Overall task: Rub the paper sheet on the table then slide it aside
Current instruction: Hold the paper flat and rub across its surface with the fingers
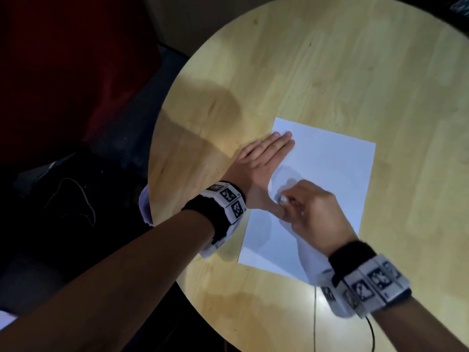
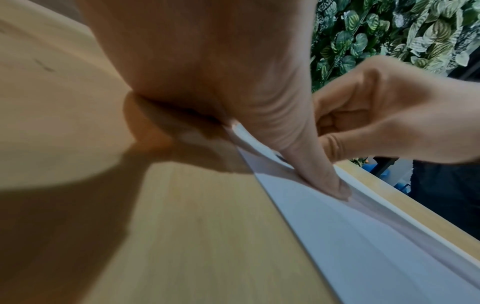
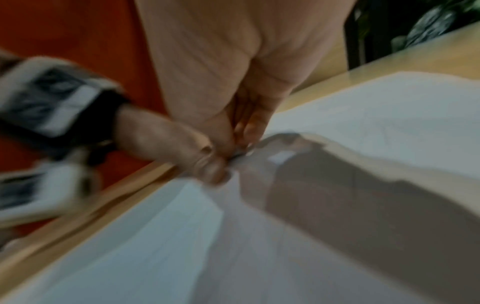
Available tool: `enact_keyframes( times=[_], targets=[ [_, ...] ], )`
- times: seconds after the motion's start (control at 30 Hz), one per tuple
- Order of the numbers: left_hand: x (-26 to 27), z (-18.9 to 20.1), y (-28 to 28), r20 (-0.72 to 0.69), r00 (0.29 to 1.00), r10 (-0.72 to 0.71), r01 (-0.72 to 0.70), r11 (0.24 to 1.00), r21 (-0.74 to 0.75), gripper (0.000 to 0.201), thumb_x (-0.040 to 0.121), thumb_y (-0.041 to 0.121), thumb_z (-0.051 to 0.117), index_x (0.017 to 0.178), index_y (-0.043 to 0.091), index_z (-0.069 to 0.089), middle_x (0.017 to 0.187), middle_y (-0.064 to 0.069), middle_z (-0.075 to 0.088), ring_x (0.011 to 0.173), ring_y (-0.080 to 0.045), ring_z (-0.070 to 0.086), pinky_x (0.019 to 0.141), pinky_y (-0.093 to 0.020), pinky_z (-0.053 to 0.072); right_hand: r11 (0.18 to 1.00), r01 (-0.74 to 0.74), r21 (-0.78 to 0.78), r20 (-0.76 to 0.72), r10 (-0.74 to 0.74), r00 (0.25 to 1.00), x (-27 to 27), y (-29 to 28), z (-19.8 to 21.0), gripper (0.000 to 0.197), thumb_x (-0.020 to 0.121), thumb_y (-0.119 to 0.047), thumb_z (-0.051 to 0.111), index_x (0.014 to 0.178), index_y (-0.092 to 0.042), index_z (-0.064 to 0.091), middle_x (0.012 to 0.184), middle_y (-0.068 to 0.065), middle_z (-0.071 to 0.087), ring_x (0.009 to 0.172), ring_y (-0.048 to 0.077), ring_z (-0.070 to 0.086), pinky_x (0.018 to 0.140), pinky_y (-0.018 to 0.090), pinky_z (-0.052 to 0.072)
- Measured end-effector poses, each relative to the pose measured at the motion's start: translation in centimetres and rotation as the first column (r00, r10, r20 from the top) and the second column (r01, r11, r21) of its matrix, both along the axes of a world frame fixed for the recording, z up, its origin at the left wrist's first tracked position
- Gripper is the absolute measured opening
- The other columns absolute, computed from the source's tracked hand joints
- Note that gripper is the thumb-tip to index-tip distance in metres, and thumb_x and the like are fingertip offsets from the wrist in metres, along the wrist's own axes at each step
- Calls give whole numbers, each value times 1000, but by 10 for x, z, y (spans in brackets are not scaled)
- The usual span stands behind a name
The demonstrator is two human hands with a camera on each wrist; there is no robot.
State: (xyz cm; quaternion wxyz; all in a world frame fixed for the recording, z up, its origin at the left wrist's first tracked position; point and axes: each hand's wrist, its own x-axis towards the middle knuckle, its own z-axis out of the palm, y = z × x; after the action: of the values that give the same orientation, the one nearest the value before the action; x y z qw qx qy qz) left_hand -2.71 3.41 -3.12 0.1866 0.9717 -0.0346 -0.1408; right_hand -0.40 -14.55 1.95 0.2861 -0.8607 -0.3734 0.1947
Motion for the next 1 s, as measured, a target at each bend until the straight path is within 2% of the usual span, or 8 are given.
enact_keyframes(
  times=[0.1,0.2,0.37,0.43,0.57,0.67,0.87,1.0],
  targets=[
    [1,-1,-3,-24,1000,-7,6,1000,-25,151,48,99,61,164,22,2,171,9,-6,156,-8,-10,121,-26,-13,993,103,-54,133,-95,987,49,11,-19,13,86,-12,60,76,-9,68,75,6,61,68,25,59,62,33,45],
    [2,3,-1,-42,999,-3,2,1000,-29,151,48,99,62,164,24,0,170,11,-9,155,-7,-11,120,-25,-16,963,266,-31,198,-255,946,81,19,-30,10,88,-15,64,83,-10,70,79,7,62,71,24,61,64,31,47],
    [0,0,1,-17,1000,2,-3,999,-40,150,48,99,61,164,24,1,171,10,-9,155,-7,-13,122,-28,-13,994,110,-29,59,-108,992,-4,-14,-4,12,81,4,66,82,-8,68,77,1,60,67,17,55,64,21,40],
    [1,1,1,-15,1000,-5,4,999,-34,150,49,100,60,164,23,1,171,10,-9,155,-7,-13,123,-29,-12,997,68,-28,74,-66,995,8,-14,-7,10,82,1,66,83,-8,69,77,4,62,69,22,59,65,27,44],
    [1,1,1,-39,999,6,-8,999,-52,150,49,100,60,164,24,0,170,11,-10,155,-7,-12,122,-28,-13,969,246,3,206,-242,948,71,15,-28,7,86,-9,65,85,-10,72,80,6,63,72,24,61,67,30,47],
    [0,2,0,-16,1000,12,-13,997,-70,148,51,97,62,164,22,4,171,9,-6,156,-8,-9,124,-29,-9,969,246,-2,204,-241,949,45,10,-27,11,84,-2,63,77,-10,67,75,3,57,68,24,57,61,29,43],
    [-34,-1,26,107,993,-58,66,995,-68,140,55,95,62,162,14,22,171,1,13,157,-16,7,126,-38,1,976,217,27,113,-218,969,-7,-36,-19,11,89,-6,66,94,-12,72,90,0,65,81,18,64,69,33,54],
    [-36,2,27,45,993,-111,113,993,-35,142,53,95,65,163,20,15,171,4,5,157,-13,0,124,-41,-5,976,213,52,125,-218,968,-1,-29,-21,9,85,-4,69,90,-11,73,83,2,64,70,16,60,64,31,51]
  ],
)
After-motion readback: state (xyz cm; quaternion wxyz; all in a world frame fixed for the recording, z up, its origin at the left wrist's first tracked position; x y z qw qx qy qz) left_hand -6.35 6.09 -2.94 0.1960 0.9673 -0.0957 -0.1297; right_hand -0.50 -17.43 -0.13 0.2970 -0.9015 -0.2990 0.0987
